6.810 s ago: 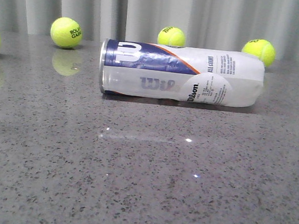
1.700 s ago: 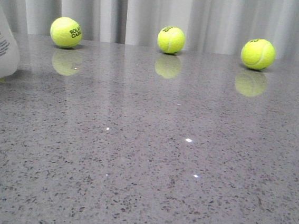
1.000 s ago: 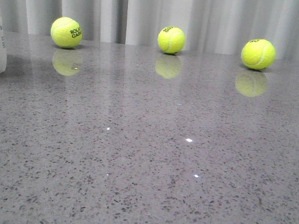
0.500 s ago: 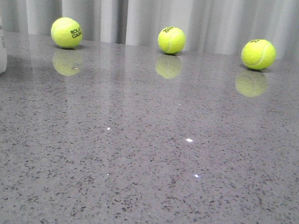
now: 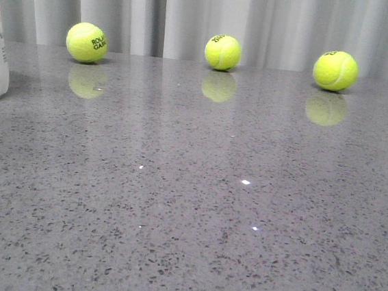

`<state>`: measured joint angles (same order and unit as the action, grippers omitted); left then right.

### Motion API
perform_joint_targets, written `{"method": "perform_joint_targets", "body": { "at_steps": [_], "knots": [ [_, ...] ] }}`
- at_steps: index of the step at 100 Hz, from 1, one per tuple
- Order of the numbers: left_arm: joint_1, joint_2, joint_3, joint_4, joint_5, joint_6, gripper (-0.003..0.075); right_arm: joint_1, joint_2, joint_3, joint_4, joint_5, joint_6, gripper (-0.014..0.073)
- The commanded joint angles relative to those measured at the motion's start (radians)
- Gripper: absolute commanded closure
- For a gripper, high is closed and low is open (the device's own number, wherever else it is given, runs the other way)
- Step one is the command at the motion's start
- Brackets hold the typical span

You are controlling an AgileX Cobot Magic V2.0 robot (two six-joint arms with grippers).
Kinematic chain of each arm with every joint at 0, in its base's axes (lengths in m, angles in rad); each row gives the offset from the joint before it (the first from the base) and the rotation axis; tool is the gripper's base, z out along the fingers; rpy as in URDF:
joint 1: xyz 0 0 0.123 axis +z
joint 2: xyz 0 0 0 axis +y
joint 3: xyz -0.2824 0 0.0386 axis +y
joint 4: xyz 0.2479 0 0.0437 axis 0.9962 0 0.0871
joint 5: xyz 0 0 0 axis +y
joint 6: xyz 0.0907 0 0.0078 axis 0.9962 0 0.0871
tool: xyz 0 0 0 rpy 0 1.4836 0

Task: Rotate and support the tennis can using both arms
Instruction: 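Set the can upright on the table and open the left gripper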

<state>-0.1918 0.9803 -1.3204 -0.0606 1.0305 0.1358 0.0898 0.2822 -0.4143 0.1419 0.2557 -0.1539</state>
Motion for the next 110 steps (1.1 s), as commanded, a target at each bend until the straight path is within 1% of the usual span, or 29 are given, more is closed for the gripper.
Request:
{"method": "perform_joint_targets", "body": {
  "at_steps": [1,17,37,54,61,70,80,87,92,94,99,101,110],
  "knots": [
    [-0.008,-0.08,0.089,-0.017,-0.167,-0.034,0.0271,-0.006,0.006,-0.026,0.003,-0.085,0.0,0.0664],
    [-0.008,-0.244,0.343,-0.017,-0.379,-0.079,0.027,-0.006,0.006,-0.026,0.003,-0.085,0.0,0.0664],
    [-0.008,-0.434,0.631,-0.042,-0.646,-0.084,0.0271,-0.006,0.006,-0.026,0.003,-0.085,0.0,0.0664],
    [-0.008,-0.532,0.791,-0.042,-0.804,-0.084,0.0272,-0.006,0.006,-0.026,0.003,-0.085,0.0,0.0664],
    [-0.008,-0.55,0.832,-0.042,-0.847,-0.084,0.029,-0.006,0.006,-0.026,0.003,-0.085,0.0,0.0664],
    [-0.008,-0.552,0.862,-0.042,-0.882,-0.084,0.0338,-0.006,0.006,-0.026,0.003,-0.085,0.0,0.0664],
    [-0.008,-0.552,0.876,-0.049,-0.908,-0.084,0.0419,-0.006,0.006,-0.026,0.003,-0.085,0.0,0.0664],
    [-0.008,-0.552,0.878,-0.049,-0.92,-0.084,0.0509,-0.006,0.006,-0.026,0.003,-0.085,0.0,0.0664],
    [-0.008,-0.552,0.878,-0.049,-0.93,-0.084,0.0598,-0.006,0.006,-0.026,0.003,-0.085,0.0,0.0664],
    [-0.008,-0.552,0.878,-0.049,-0.936,-0.084,0.0622,-0.006,0.006,-0.026,0.003,-0.085,0.0,0.0664],
    [-0.008,-0.552,0.878,-0.049,-0.944,-0.084,0.072,-0.006,0.006,-0.026,0.003,-0.085,0.0,0.0664],
    [-0.008,-0.552,0.878,-0.049,-0.946,-0.084,0.0742,-0.006,0.006,-0.026,0.003,-0.085,0.0,0.0664],
    [-0.008,-0.552,0.878,-0.049,-0.95,-0.084,0.0741,-0.006,0.006,-0.026,0.003,-0.085,0.0,0.0664]
  ]
}}
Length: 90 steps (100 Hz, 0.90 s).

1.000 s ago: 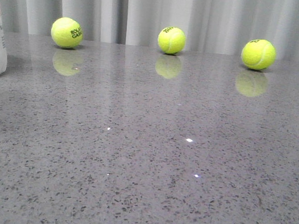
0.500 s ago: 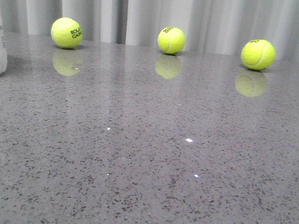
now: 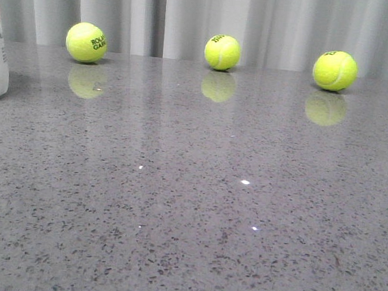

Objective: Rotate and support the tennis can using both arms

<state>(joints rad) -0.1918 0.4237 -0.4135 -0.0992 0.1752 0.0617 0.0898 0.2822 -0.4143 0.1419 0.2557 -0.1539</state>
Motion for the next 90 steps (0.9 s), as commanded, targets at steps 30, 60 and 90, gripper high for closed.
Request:
{"method": "perform_joint_targets", "body": {
  "at_steps": [30,60,90],
  "knots": [
    [-0.008,0.004,-0.027,-0.012,-0.086,-0.01,0.0741,-0.006,0.006,-0.026,0.003,-0.085,0.0,0.0664],
    [-0.008,0.004,-0.027,-0.012,-0.086,-0.01,0.0741,-0.006,0.006,-0.026,0.003,-0.085,0.0,0.0664],
    [-0.008,0.004,-0.024,-0.012,-0.118,-0.01,0.0741,-0.006,0.006,-0.026,0.003,-0.085,0.0,0.0664]
  ]
}}
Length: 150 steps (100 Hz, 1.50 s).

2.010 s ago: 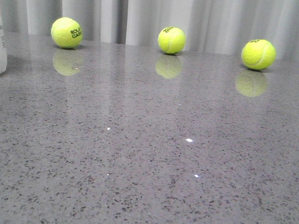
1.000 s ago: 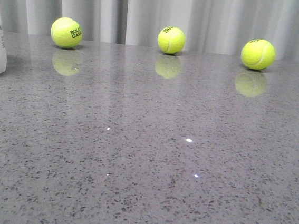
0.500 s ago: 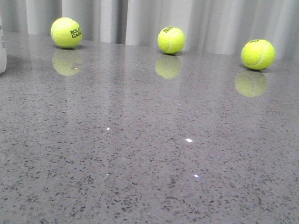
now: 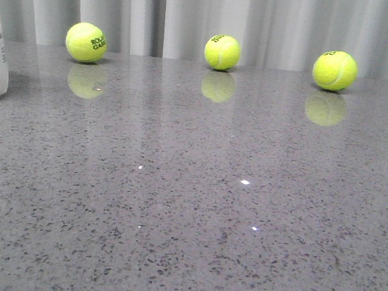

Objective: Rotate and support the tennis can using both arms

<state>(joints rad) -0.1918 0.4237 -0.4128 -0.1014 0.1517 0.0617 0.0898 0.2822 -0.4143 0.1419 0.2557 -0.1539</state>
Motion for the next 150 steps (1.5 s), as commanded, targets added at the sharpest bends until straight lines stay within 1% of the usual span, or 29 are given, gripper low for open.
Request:
{"method": "perform_joint_targets", "body": {
  "at_steps": [1,17,30,43,62,77,99,113,122,150],
  "knots": [
    [-0.008,0.004,-0.026,-0.01,-0.097,-0.01,0.0741,-0.006,0.006,-0.026,0.003,-0.085,0.0,0.0664],
    [0.005,-0.014,-0.007,0.012,-0.099,-0.01,0.0741,-0.006,0.006,-0.026,0.003,-0.085,0.0,0.0664],
    [0.037,-0.061,0.032,0.037,-0.099,-0.012,0.0741,-0.006,0.006,-0.026,0.003,-0.085,0.0,0.0664],
    [0.063,-0.127,0.098,0.086,-0.101,-0.028,0.0741,-0.006,0.006,-0.026,0.003,-0.085,0.0,0.0664],
    [0.088,-0.246,0.204,0.088,-0.11,-0.028,0.0741,-0.006,0.006,-0.026,0.003,-0.085,0.0,0.0664],
    [0.111,-0.341,0.297,0.119,-0.117,-0.028,0.0741,-0.006,0.006,-0.026,0.003,-0.085,0.0,0.0664],
    [0.167,-0.466,0.398,0.126,-0.117,-0.048,0.0741,-0.006,0.006,-0.026,0.003,-0.085,0.0,0.0664],
    [0.186,-0.467,0.438,0.126,-0.152,-0.048,0.0741,-0.006,0.008,-0.026,0.003,-0.085,0.0,0.0664],
    [0.186,-0.467,0.457,0.128,-0.197,-0.048,0.0741,-0.006,0.008,-0.026,0.003,-0.085,0.0,0.0664],
    [0.186,-0.467,0.457,0.13,-0.192,-0.048,0.0741,-0.006,0.008,-0.026,0.003,-0.085,0.0,0.0664]
  ]
}}
